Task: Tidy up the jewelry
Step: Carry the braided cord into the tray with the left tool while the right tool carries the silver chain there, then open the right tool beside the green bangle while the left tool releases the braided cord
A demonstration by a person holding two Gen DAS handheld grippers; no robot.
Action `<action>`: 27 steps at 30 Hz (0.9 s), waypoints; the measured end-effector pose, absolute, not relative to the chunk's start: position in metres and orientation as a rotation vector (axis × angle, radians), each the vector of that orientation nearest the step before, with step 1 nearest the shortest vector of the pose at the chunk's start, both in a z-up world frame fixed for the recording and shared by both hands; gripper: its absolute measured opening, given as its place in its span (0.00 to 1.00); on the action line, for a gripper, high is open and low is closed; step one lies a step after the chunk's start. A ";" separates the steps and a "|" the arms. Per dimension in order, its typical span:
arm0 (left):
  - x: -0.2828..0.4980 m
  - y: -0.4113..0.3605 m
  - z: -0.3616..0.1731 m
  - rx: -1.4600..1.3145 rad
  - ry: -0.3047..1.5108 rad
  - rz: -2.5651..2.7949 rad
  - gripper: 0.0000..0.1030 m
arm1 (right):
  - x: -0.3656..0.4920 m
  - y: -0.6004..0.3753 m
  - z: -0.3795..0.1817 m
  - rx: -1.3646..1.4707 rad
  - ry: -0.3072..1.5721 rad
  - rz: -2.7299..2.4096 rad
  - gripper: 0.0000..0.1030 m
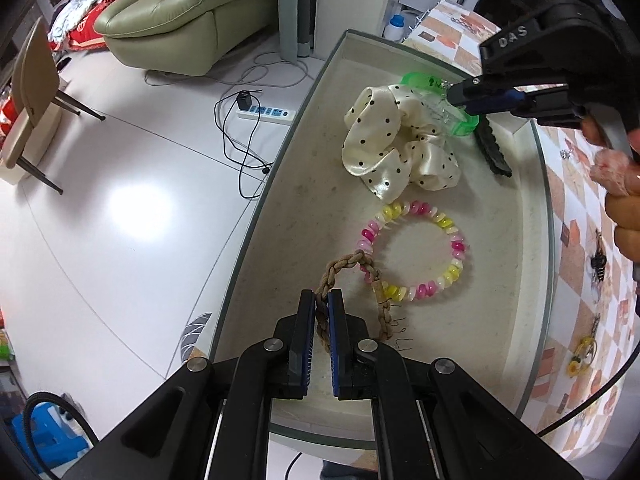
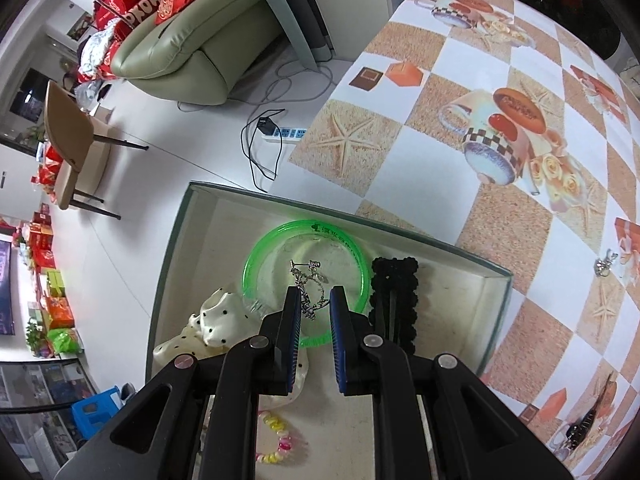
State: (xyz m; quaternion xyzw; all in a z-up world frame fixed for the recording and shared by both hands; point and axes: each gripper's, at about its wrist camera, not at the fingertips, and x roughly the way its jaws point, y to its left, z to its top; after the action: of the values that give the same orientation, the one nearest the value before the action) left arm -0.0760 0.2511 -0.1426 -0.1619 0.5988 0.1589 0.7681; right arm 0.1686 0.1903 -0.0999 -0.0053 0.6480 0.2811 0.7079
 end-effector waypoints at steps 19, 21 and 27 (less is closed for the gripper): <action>-0.069 0.239 -0.137 -0.285 1.314 0.356 0.11 | 0.162 0.171 -0.081 0.033 1.416 0.638 0.43; -0.069 0.238 -0.135 -0.277 1.312 0.352 0.11 | 0.156 0.162 -0.074 0.044 1.410 0.642 0.43; -0.067 0.231 -0.128 -0.249 1.311 0.348 0.12 | 0.137 0.128 -0.063 0.092 1.416 0.634 0.43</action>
State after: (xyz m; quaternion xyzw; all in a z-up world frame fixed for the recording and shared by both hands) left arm -0.0666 0.2314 -0.1284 -0.1151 0.6049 0.1604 0.7715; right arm 0.1370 0.1278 -0.0628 0.0415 0.6387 0.2861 0.7131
